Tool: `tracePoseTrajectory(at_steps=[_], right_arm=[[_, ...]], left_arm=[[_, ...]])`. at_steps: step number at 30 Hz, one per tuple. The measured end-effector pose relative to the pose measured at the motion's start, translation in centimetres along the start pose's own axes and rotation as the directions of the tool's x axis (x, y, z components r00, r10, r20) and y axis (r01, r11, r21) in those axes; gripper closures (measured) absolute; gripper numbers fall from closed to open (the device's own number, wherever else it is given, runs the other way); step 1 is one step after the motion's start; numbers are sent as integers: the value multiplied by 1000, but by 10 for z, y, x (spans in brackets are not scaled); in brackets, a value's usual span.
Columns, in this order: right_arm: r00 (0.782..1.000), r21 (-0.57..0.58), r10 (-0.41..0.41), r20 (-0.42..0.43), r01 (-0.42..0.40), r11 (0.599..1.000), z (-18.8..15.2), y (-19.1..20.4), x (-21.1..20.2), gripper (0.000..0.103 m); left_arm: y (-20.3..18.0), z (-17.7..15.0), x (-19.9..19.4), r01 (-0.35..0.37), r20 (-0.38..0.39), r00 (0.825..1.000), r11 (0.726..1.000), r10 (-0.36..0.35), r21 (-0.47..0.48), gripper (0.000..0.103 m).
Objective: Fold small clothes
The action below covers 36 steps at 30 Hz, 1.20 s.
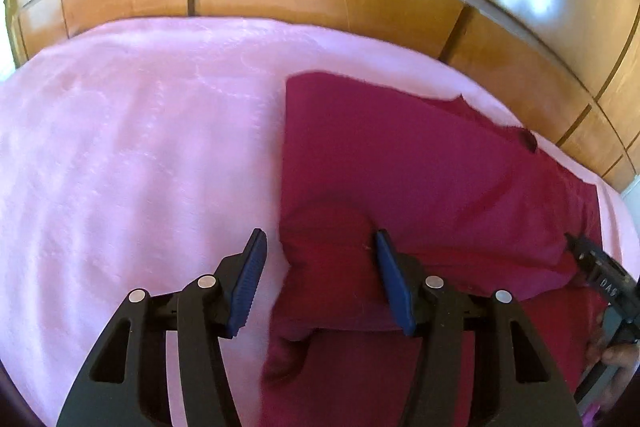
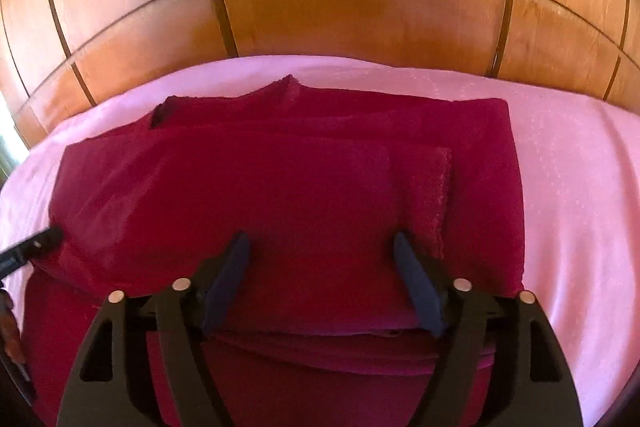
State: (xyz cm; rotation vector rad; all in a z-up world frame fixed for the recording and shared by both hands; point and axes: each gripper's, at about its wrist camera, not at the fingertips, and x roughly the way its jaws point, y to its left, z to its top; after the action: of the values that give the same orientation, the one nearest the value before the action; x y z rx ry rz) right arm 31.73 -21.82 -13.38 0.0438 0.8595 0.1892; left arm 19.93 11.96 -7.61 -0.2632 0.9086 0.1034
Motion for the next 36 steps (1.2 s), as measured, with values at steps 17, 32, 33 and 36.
tracePoseTrajectory(at_steps=[17,32,33,36], right_arm=[[1000,-4,27,15,-27,1000,-3,1,0,15],[999,-40,-30,13,31,999,-4,11,7,12],[999,-41,-33,14,33,999,-4,12,7,12],[999,-39,-31,17,31,999,-4,12,7,11]], left_arm=[[8,61,29,169,-34,985,985,-167,38,92],[-6,47,9,-55,90,995,985,40,162,84],[-9,46,-1,-50,108,994,986,33,161,84],[-27,35,-22,29,123,991,977,-56,212,84]])
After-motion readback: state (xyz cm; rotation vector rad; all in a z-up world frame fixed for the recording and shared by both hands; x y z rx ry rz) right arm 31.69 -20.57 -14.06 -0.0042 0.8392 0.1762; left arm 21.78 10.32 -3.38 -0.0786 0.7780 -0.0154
